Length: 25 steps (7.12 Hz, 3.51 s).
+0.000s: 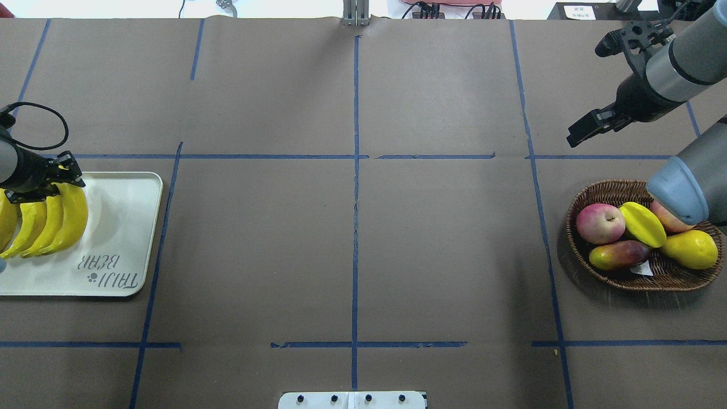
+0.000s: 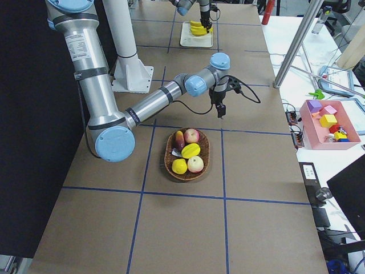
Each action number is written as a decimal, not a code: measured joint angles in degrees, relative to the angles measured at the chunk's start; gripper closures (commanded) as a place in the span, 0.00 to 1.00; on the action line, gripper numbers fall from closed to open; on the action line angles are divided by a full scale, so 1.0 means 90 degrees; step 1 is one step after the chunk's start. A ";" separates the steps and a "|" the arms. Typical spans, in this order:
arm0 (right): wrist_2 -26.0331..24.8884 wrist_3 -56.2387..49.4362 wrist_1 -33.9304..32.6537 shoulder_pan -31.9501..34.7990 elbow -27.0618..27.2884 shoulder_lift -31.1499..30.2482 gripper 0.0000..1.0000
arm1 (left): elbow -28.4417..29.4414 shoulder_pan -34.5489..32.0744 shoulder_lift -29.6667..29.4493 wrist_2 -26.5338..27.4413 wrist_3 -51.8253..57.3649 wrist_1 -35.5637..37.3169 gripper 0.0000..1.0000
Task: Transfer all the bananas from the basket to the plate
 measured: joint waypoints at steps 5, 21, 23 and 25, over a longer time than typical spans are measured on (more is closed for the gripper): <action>0.0419 -0.0297 -0.0031 0.0538 0.0034 -0.0173 0.01 | -0.0129 -0.0883 0.0002 -0.0934 0.1282 0.0215 0.00; 0.1029 -0.4558 -0.0779 0.3613 -0.1941 -0.1266 0.01 | -0.0464 -0.4054 0.0403 -0.1758 1.0465 0.4525 0.00; 0.1029 -0.4548 -0.0781 0.3615 -0.1939 -0.1289 0.01 | -0.0406 -0.4047 0.0404 -0.2046 1.0298 0.4547 0.00; 0.1035 -0.4555 -0.0781 0.3616 -0.1942 -0.1308 0.01 | -0.0403 -0.4032 0.0416 -0.2243 1.0030 0.4495 0.00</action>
